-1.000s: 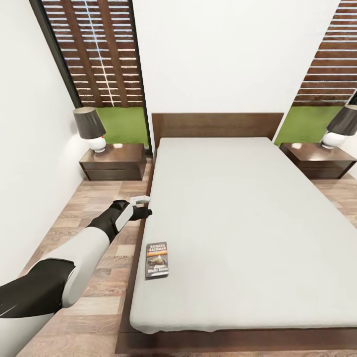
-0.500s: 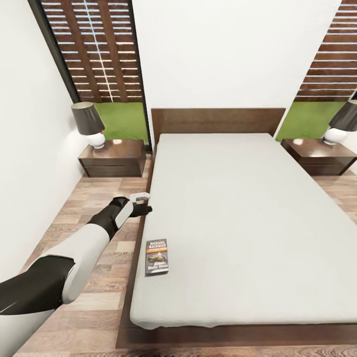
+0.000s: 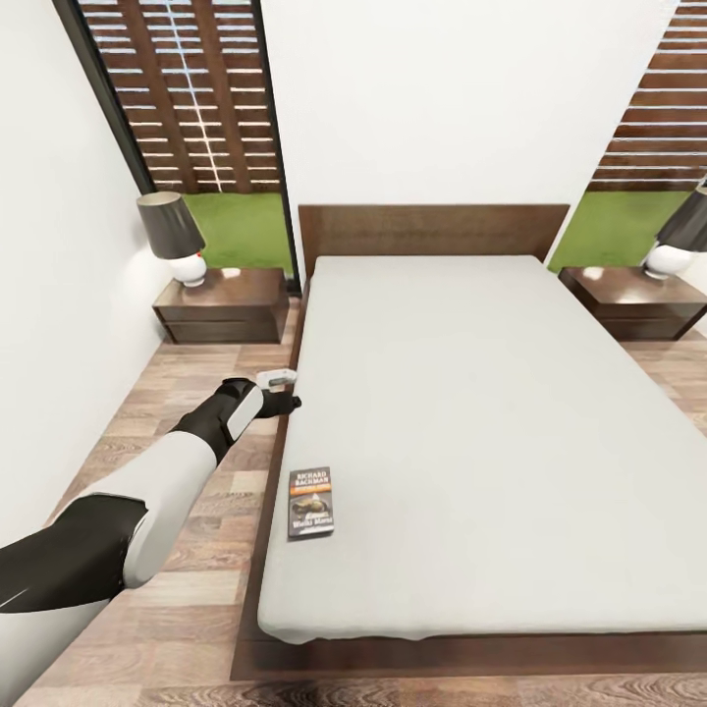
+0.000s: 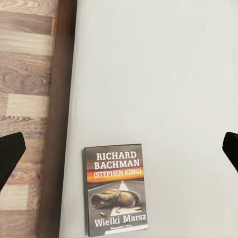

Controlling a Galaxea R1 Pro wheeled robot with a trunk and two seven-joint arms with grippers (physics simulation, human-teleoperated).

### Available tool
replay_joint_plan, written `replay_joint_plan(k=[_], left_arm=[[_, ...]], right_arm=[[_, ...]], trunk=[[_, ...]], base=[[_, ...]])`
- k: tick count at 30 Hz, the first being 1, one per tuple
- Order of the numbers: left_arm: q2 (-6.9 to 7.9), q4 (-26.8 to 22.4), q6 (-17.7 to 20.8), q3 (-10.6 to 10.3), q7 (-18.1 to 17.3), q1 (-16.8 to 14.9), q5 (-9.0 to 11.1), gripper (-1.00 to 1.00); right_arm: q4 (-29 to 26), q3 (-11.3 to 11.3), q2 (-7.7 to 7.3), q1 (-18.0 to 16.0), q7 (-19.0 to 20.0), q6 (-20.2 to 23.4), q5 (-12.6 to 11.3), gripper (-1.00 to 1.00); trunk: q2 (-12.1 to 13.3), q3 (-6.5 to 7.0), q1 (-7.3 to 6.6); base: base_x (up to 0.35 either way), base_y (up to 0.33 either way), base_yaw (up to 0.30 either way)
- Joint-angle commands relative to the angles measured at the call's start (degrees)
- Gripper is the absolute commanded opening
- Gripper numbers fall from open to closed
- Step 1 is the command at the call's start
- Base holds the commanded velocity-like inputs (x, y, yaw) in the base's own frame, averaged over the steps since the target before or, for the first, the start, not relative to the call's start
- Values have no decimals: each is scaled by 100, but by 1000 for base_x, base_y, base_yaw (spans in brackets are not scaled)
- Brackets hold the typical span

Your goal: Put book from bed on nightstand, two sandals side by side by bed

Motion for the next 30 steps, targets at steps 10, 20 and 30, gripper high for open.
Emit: replay_joint_plan(k=[10,20,30], left_arm=[[0,-15,31,-43,55,-73,59,100],[4,-20,47,-40,79,-194,62,100],[0,-10,48,-37,90,-274,68,100]], right_arm=[[-8,-8,2,2,-10,102,-24,100],[-8,-9,2,2,-12,117,-24,100],[-8,-6,2,2,-12,121,-24,100]], trunk=[[-10,-102,3],[-10,-197,3],[-10,-291,3]], base=[[0,0,0],[0,0,0],[0,0,0]])
